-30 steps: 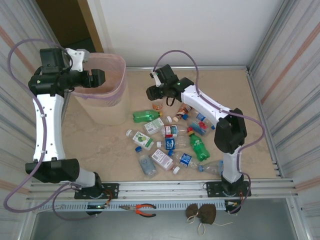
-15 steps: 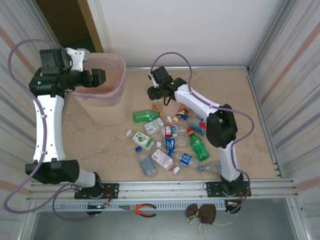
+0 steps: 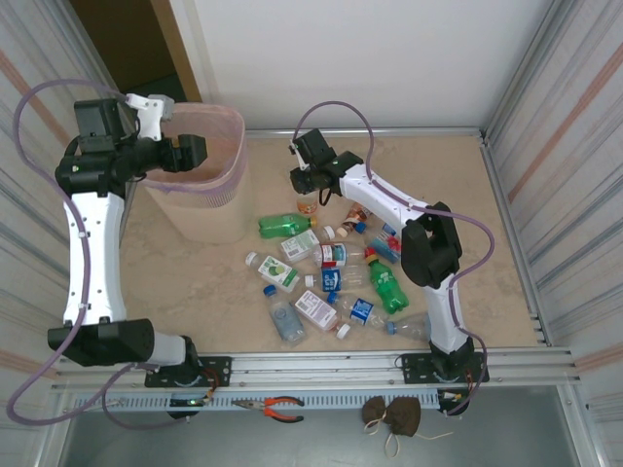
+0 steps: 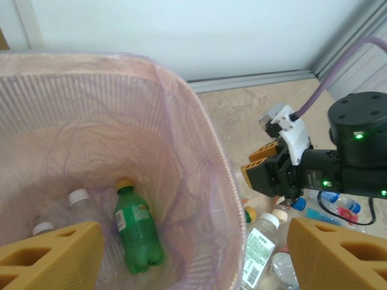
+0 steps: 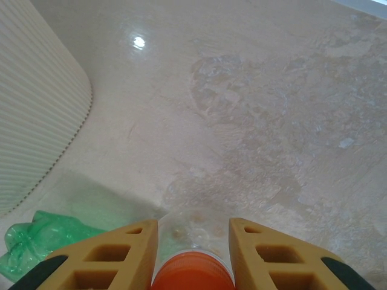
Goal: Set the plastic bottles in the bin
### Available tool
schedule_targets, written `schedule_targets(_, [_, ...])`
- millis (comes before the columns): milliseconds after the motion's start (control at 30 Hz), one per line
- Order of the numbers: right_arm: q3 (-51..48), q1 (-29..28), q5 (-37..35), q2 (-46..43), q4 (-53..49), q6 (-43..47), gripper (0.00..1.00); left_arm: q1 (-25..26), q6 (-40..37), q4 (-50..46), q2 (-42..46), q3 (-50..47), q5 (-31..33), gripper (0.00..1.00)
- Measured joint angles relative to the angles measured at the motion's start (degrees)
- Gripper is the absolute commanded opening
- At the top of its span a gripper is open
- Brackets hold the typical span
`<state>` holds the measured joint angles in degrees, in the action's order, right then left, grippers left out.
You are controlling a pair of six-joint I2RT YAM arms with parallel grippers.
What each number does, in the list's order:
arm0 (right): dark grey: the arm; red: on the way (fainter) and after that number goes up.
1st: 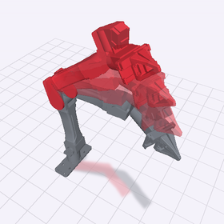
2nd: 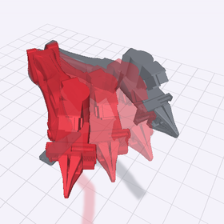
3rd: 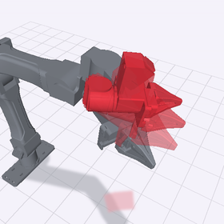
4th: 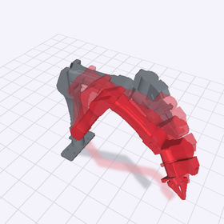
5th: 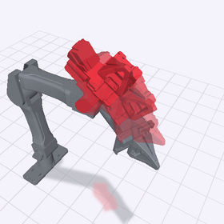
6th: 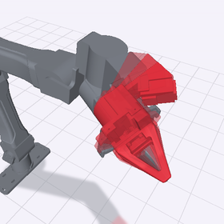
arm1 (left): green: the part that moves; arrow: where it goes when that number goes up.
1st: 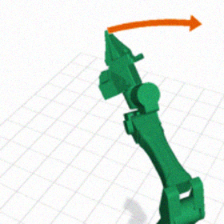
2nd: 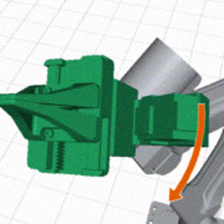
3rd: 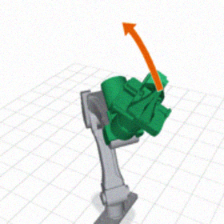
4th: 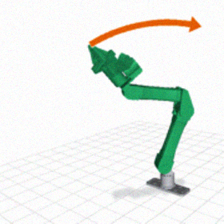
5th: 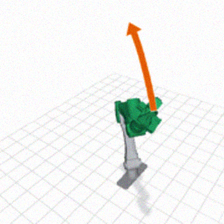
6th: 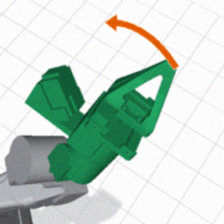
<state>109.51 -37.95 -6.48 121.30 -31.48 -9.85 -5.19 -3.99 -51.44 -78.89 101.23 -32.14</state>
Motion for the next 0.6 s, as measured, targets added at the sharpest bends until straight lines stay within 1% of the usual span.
schedule_targets(167, [-0.72, 0.98, 0.02, -2.43, 0.04, 0.0, 0.24, 0.59, -0.24, 4.13, 4.17, -3.69, -2.58, 0.79])
schedule_targets(267, [-2.25, 2.1, 0.24, -6.19, 0.2, -0.04, 0.24, 2.67, -0.96, 6.4, 6.14, -5.03, -3.54, 0.79])
schedule_targets(400, [-5.55, 3.54, 1.4, -12.63, -0.02, -0.24, 0.24, 7.02, -3.15, 8.57, 7.08, -5.53, -4.33, 0.79])
schedule_targets(600, [-10.6, 5.88, 5.55, -21.53, 0.04, -1.97, 0.24, 13.99, -6.43, 9.84, 6.47, -6.4, -4.31, 0.8])
